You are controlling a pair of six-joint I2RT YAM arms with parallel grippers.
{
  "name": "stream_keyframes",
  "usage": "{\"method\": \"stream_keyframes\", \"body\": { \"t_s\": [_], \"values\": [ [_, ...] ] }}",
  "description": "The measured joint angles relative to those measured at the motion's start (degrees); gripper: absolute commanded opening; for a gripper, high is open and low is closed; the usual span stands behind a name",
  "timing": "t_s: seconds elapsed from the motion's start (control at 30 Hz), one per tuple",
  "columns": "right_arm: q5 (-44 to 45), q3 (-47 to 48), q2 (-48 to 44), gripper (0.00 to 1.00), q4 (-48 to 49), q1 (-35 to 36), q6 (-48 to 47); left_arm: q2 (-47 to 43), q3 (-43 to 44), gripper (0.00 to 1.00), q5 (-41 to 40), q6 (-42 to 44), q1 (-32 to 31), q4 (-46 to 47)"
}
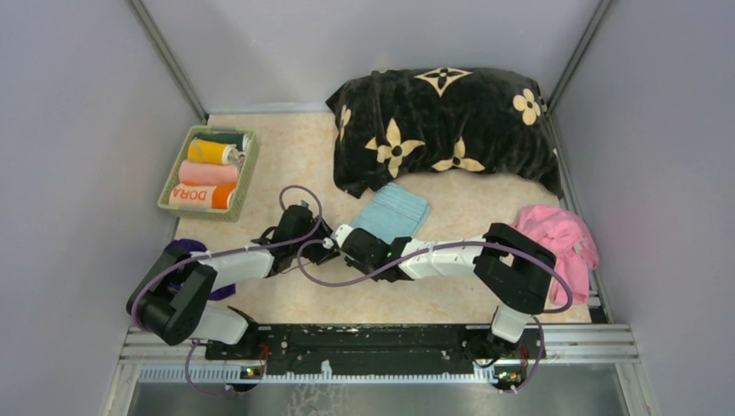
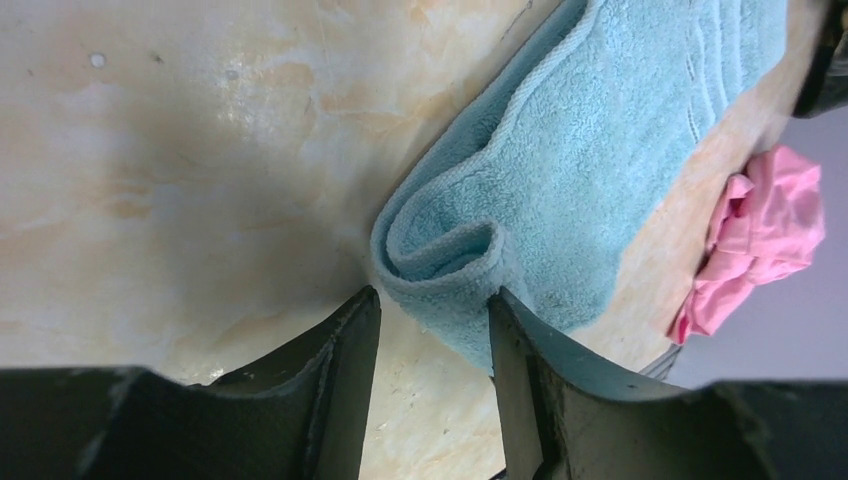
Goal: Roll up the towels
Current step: Roll the towel at the center of the board.
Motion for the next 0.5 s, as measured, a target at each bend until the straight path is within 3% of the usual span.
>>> {"method": "stream_keyframes", "body": {
  "t_s": [0.27,0.5],
  "values": [
    [0.0,0.0,0.1,0.01,0.1,0.0,-0.1,-0.4,3.7,0.6,-1.6,4.3,0.0,-7.0],
    [-4.4,0.0,-0.1,0.0,0.9,-0.6,0.3,-0.6,3.9,0.52,-2.7,4.5,0.2,-8.9]
  ]
}}
